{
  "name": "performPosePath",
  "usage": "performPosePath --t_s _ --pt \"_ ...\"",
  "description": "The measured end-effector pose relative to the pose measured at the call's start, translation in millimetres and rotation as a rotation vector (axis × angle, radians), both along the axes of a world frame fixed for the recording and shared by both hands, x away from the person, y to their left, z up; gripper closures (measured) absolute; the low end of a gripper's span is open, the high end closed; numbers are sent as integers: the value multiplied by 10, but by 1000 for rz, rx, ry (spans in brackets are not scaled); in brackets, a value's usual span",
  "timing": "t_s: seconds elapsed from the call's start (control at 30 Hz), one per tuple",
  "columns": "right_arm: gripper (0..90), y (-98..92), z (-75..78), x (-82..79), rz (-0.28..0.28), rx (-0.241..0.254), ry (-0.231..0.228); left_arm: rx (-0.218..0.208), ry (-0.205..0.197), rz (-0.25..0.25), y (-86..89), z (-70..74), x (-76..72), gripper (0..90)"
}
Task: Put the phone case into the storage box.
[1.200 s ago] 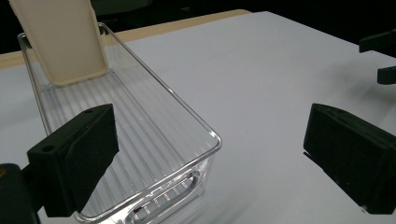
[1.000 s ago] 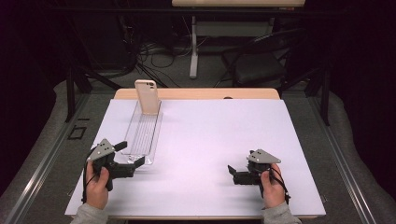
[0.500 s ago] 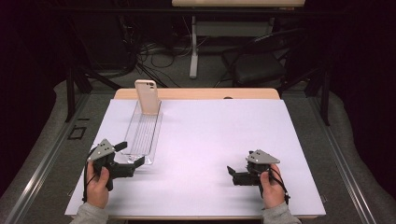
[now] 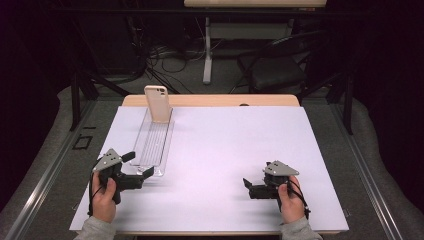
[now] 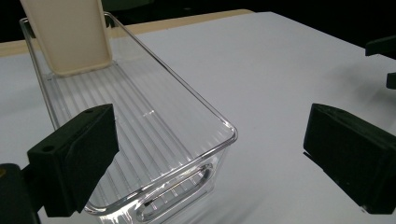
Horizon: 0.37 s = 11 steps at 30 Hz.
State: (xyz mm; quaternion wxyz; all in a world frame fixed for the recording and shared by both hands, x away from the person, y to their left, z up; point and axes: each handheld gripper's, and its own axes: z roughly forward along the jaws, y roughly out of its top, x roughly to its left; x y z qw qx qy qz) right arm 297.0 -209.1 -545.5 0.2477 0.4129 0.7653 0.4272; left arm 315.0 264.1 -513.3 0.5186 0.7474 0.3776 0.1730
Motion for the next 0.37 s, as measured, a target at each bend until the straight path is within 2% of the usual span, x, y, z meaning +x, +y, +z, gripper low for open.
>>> performPosePath --t_s 0.37 --pt "0 0 -4 0 0 1 1 -11 6 19 30 1 5 31"
